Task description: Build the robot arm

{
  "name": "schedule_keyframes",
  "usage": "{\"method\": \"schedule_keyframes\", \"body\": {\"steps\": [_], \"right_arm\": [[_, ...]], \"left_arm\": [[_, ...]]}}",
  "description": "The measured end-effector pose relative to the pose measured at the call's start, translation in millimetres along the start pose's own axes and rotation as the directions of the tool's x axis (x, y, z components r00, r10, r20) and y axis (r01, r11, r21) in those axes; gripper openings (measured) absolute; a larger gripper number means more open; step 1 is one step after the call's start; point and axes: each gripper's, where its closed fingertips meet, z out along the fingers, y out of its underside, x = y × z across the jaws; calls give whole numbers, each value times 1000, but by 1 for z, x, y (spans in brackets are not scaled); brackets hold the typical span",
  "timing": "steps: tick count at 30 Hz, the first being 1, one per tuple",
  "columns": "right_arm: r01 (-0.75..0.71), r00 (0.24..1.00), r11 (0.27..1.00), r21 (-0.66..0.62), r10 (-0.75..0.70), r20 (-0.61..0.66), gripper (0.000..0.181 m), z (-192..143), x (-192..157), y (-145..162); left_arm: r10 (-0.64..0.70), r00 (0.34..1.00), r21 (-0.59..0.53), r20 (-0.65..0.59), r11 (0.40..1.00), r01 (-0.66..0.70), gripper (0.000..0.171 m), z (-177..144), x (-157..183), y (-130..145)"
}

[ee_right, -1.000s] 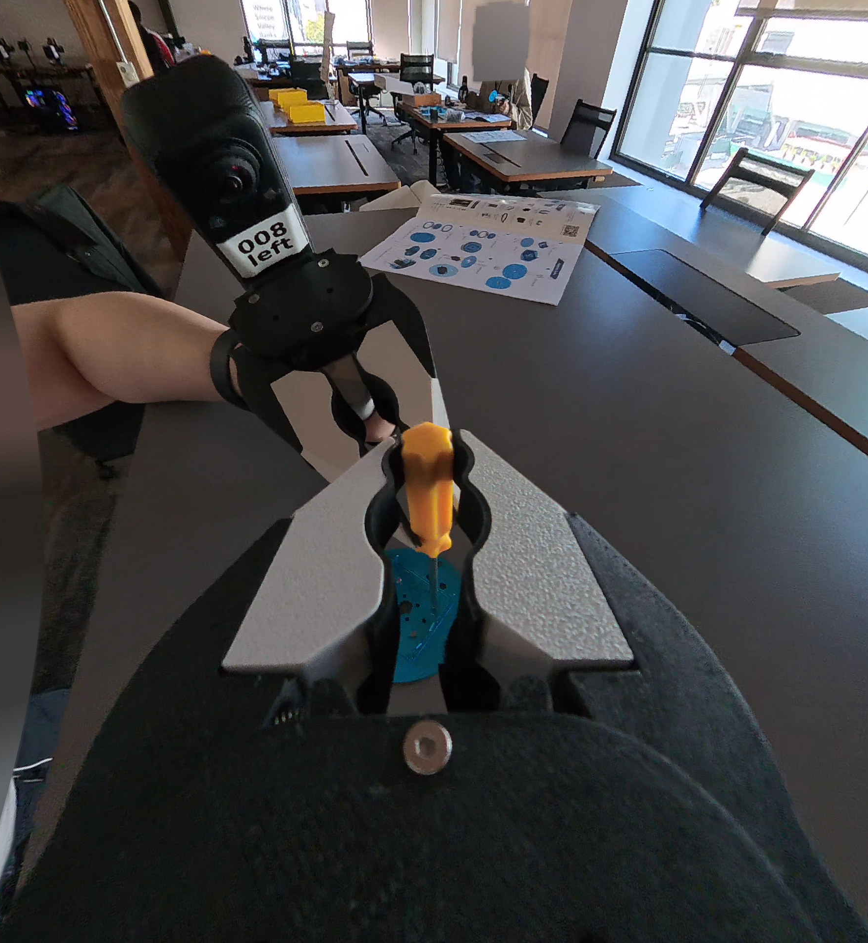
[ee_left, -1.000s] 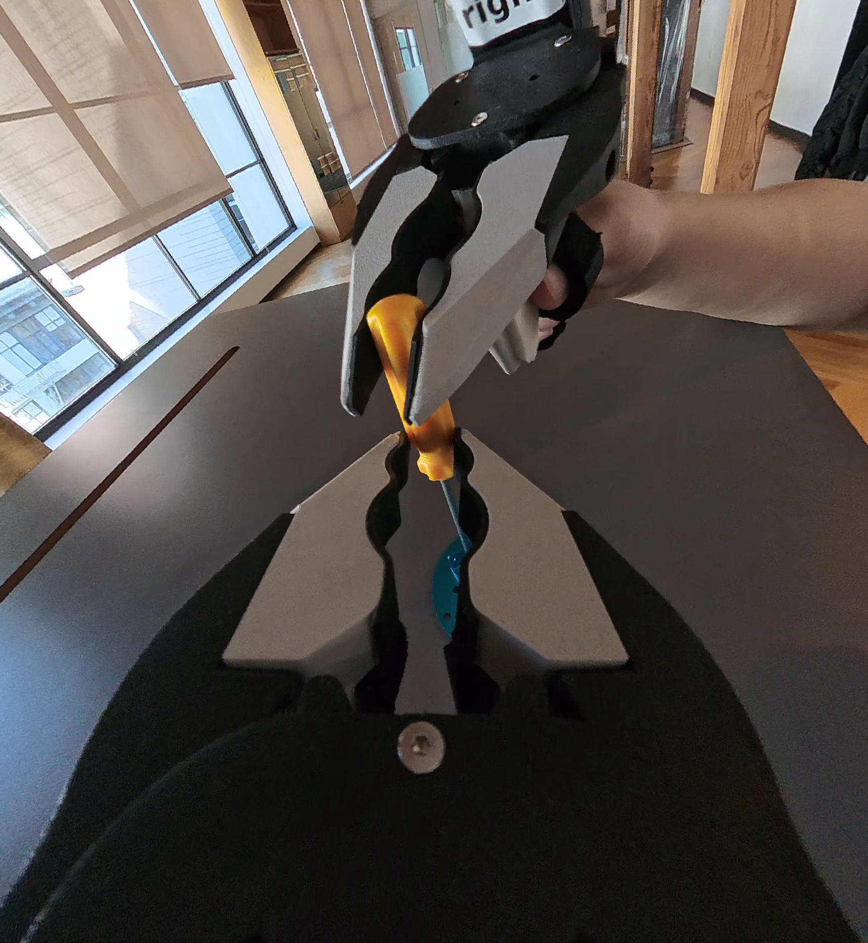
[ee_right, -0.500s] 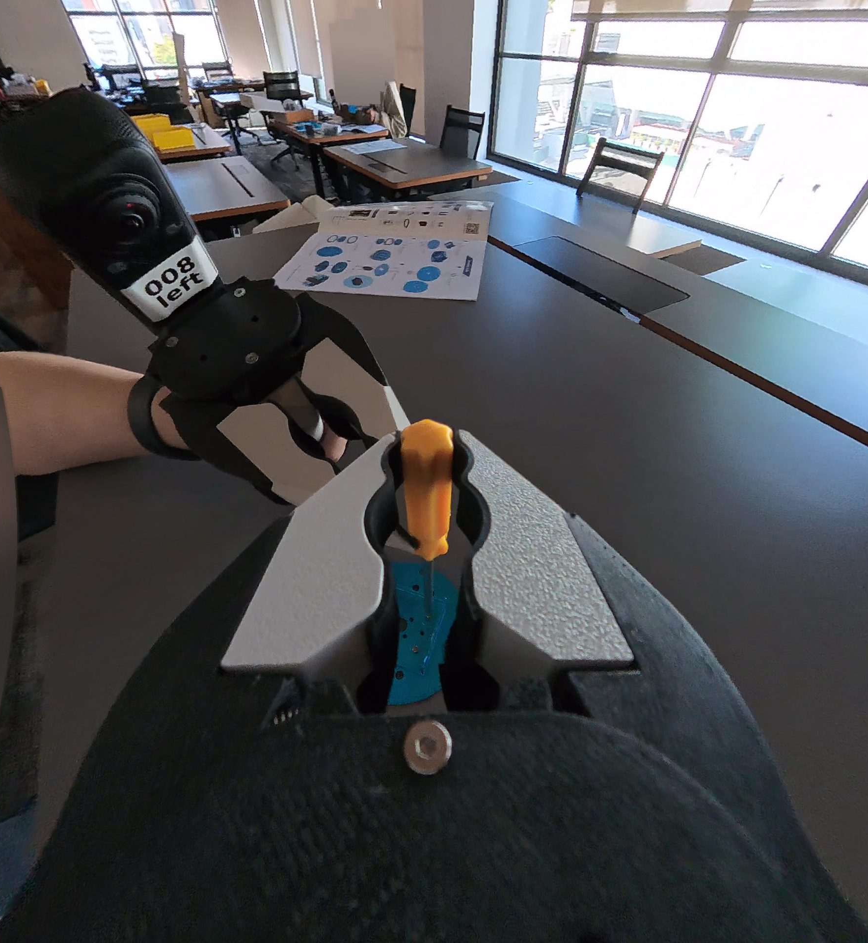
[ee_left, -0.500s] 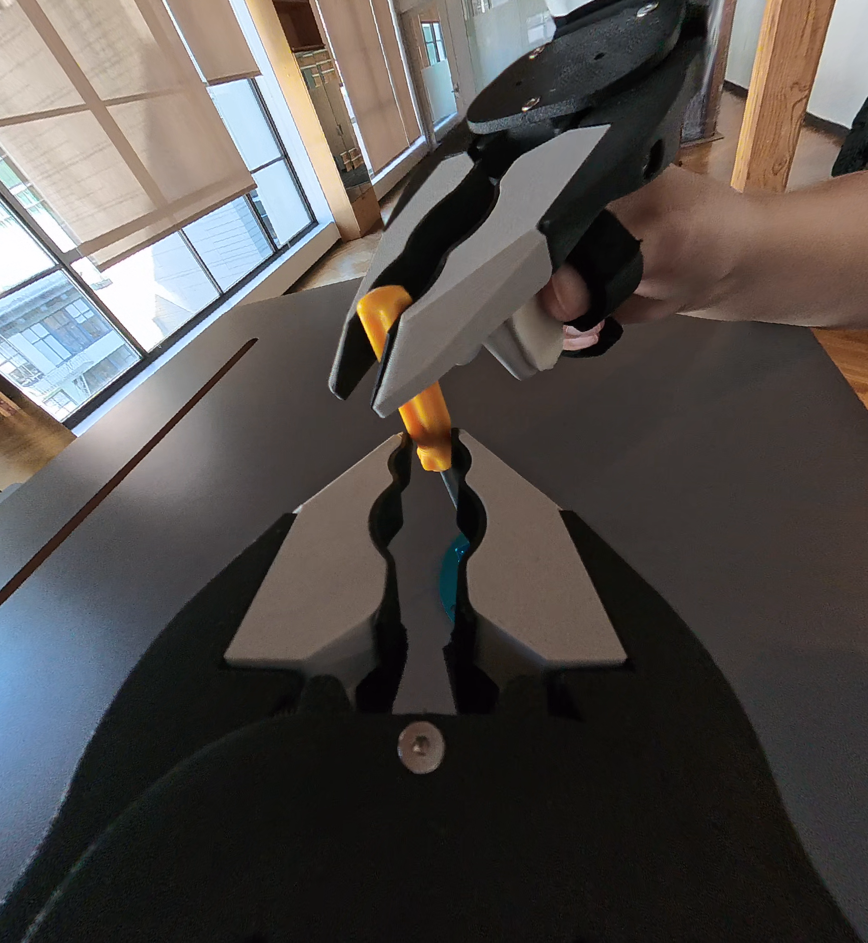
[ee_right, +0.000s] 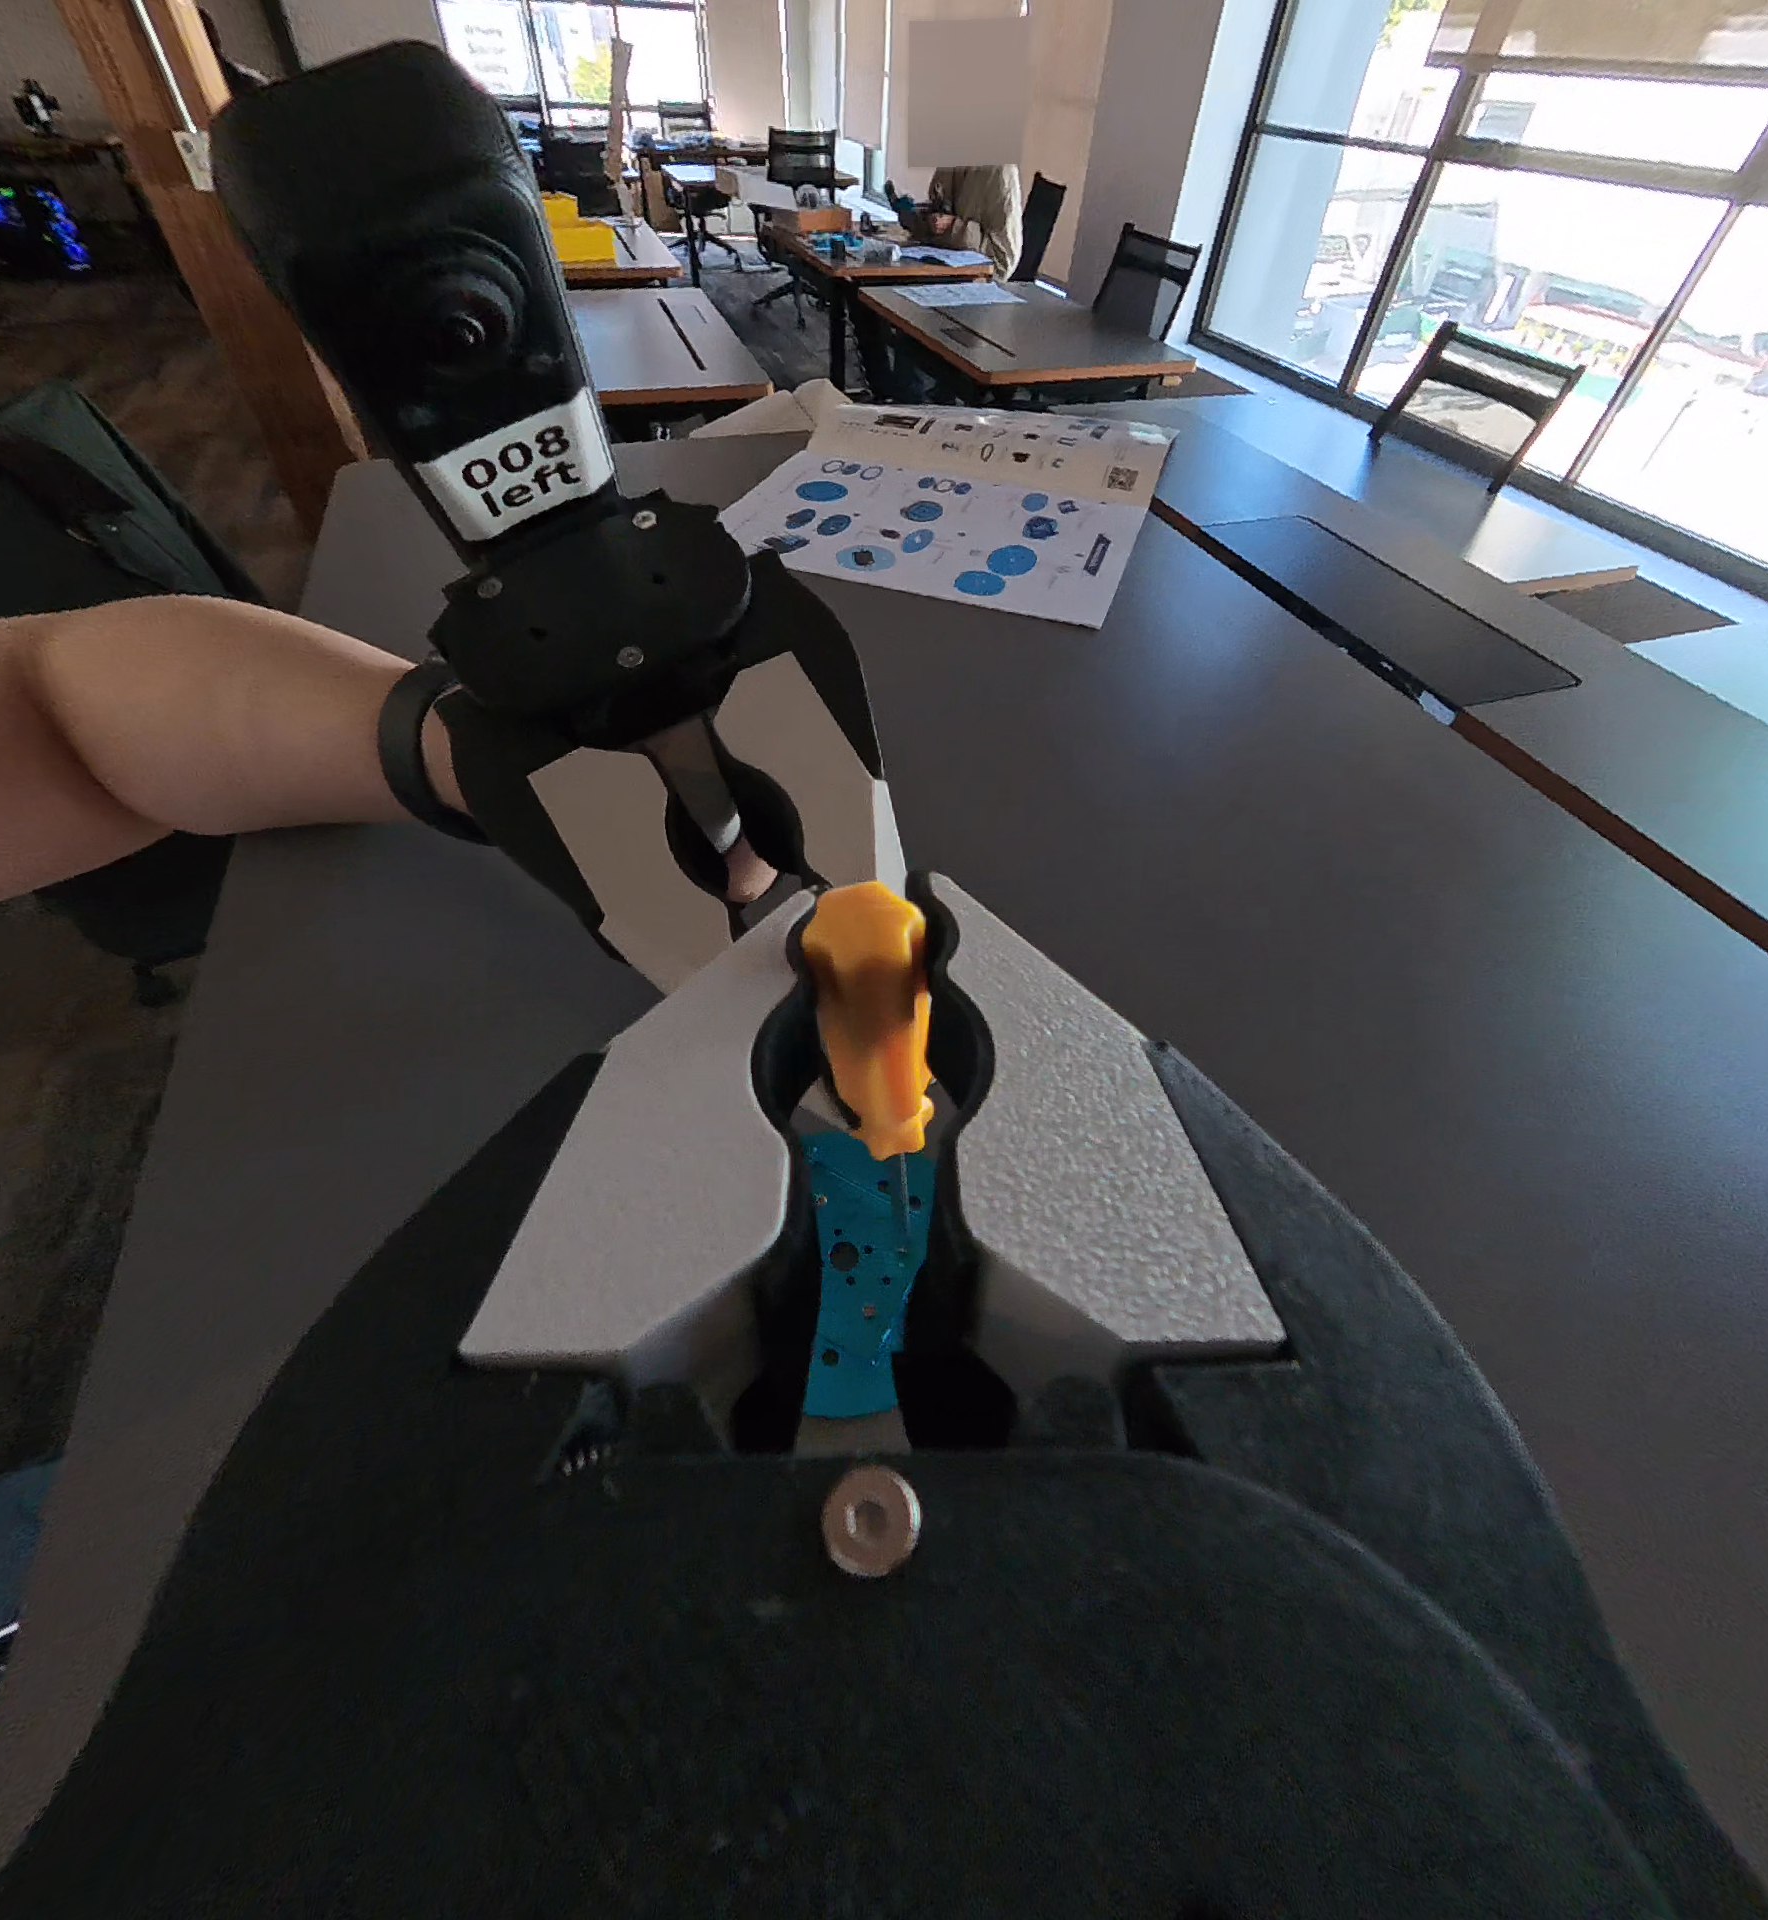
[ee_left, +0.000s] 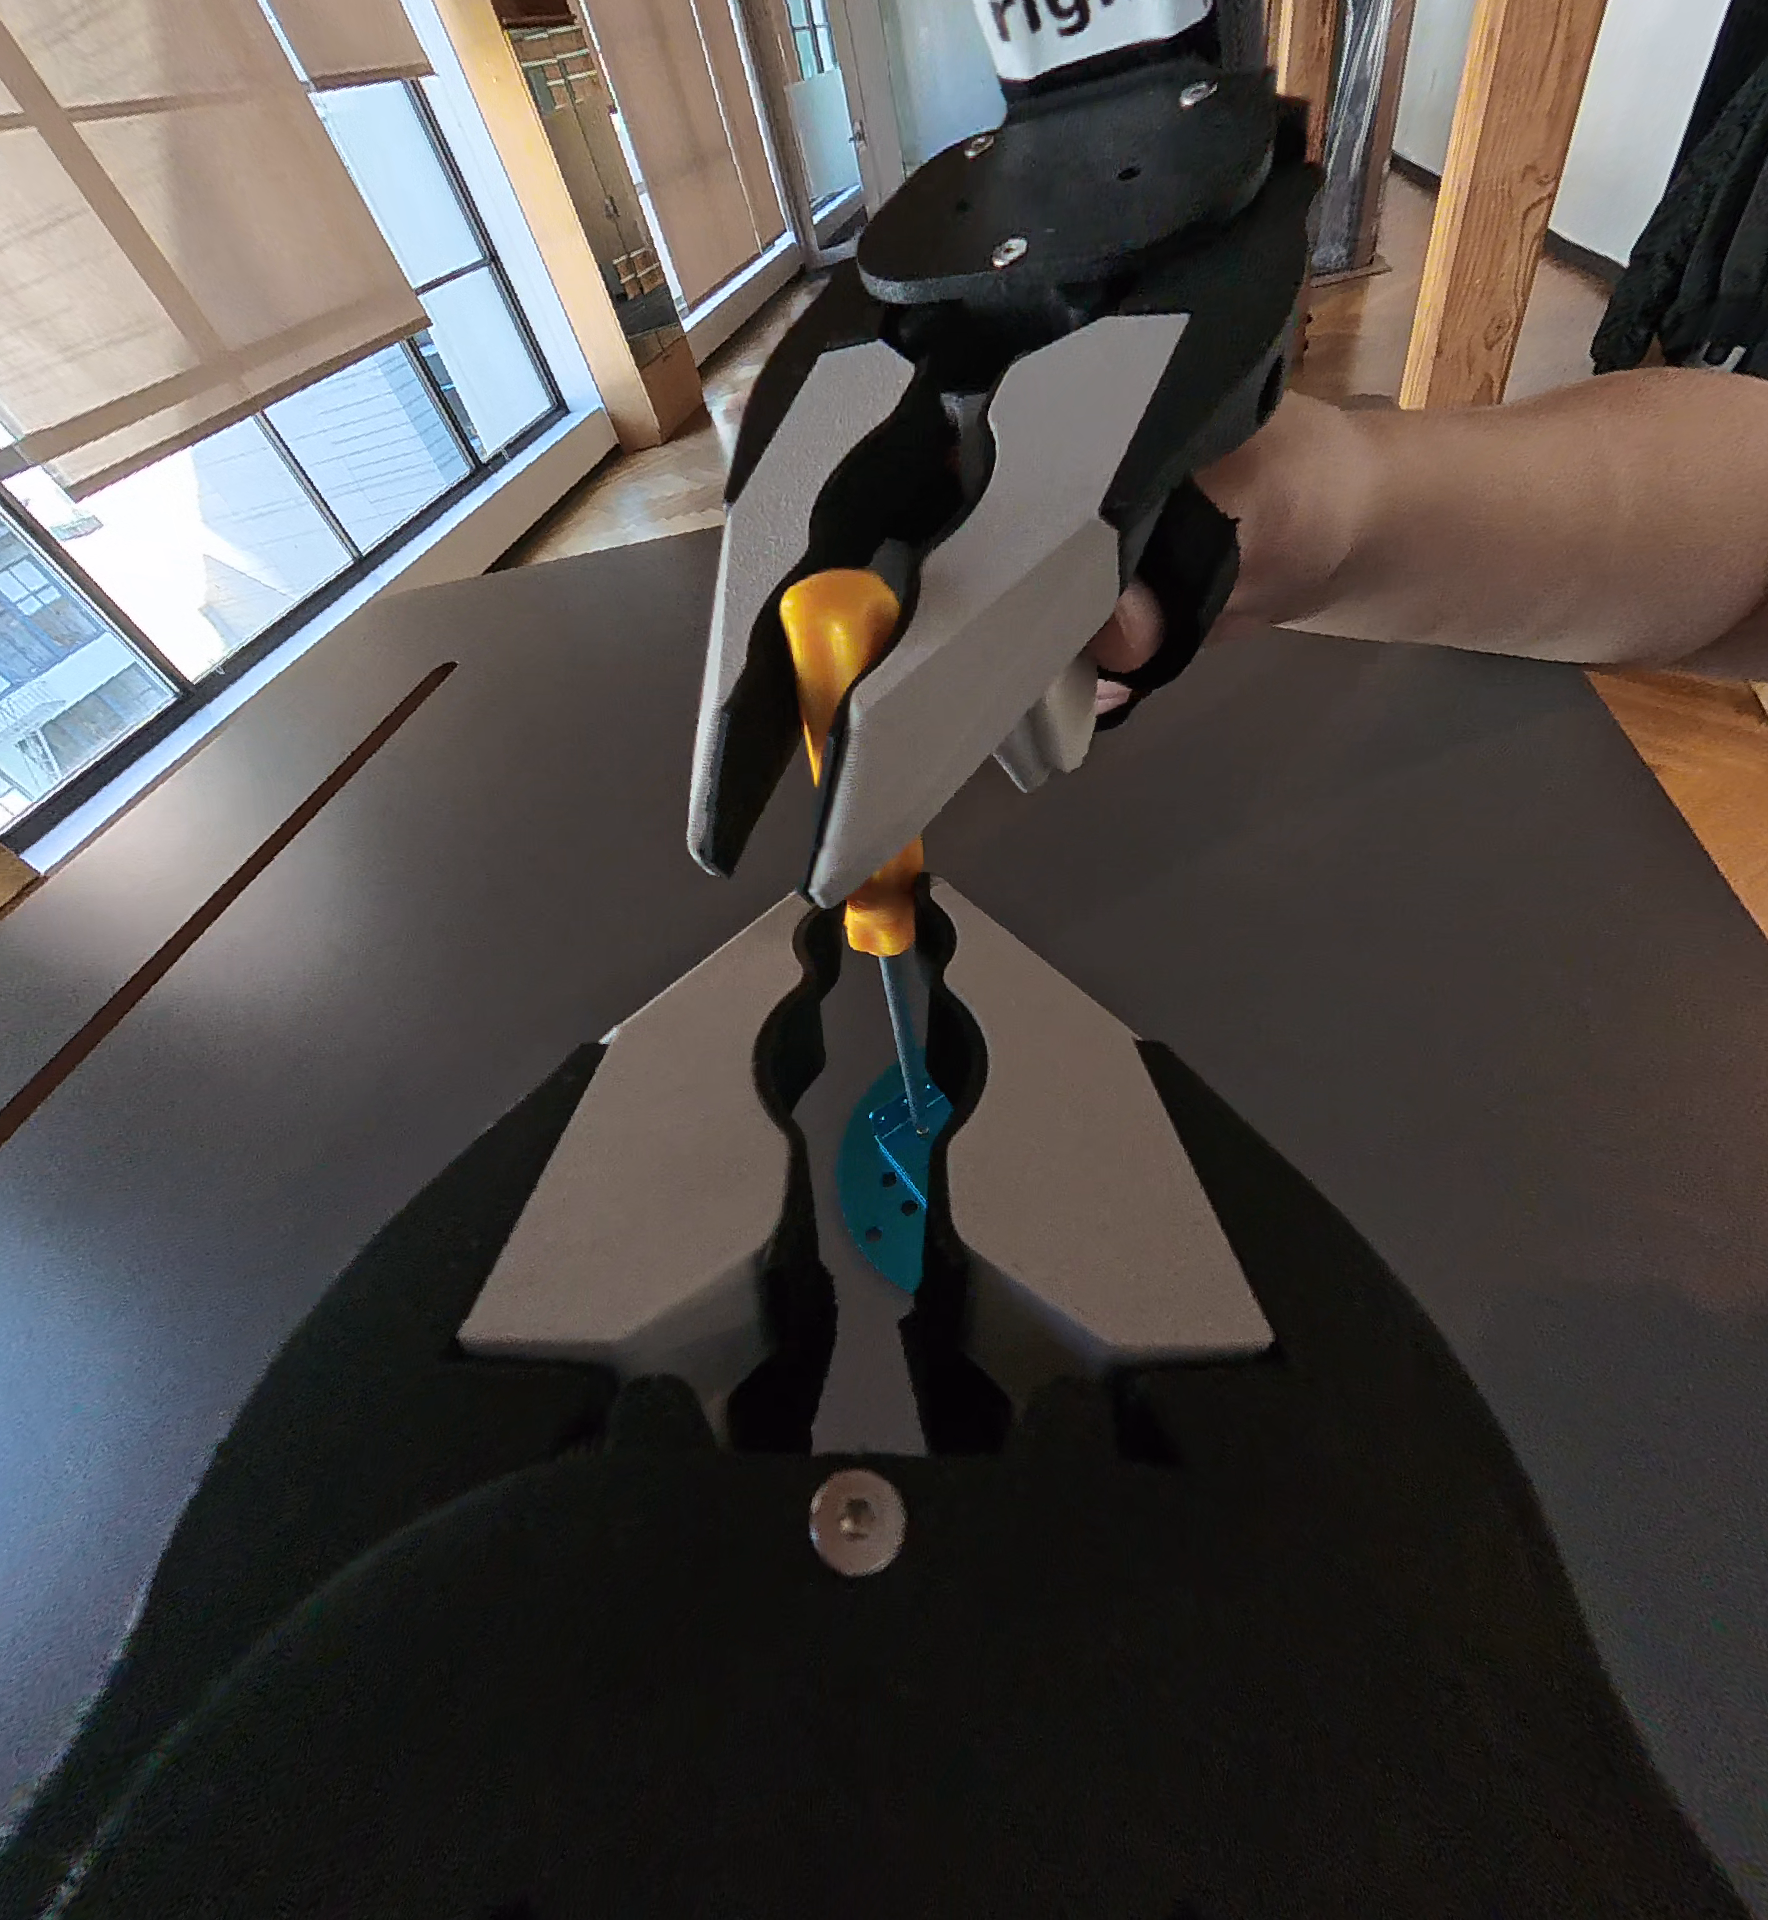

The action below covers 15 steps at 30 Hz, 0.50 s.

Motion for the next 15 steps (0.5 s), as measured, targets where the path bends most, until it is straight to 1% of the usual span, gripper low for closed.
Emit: {"method": "schedule_keyframes", "body": {"steps": [4, 13, 15], "right_arm": [[-37, 999, 999, 7, 38, -28, 14, 3, 2, -1], [-148, 975, 988, 42, 153, -164, 13, 6, 20, -2], [-164, 965, 985, 57, 172, -196, 13, 6, 23, -2]], "left_arm": [[0, 1000, 10, 15, 1000, -1, 11, -2, -1, 1], [9, 997, -12, 78, 1000, -8, 8, -5, -10, 2], [25, 995, -16, 92, 1000, -24, 10, -5, -10, 2]]}}
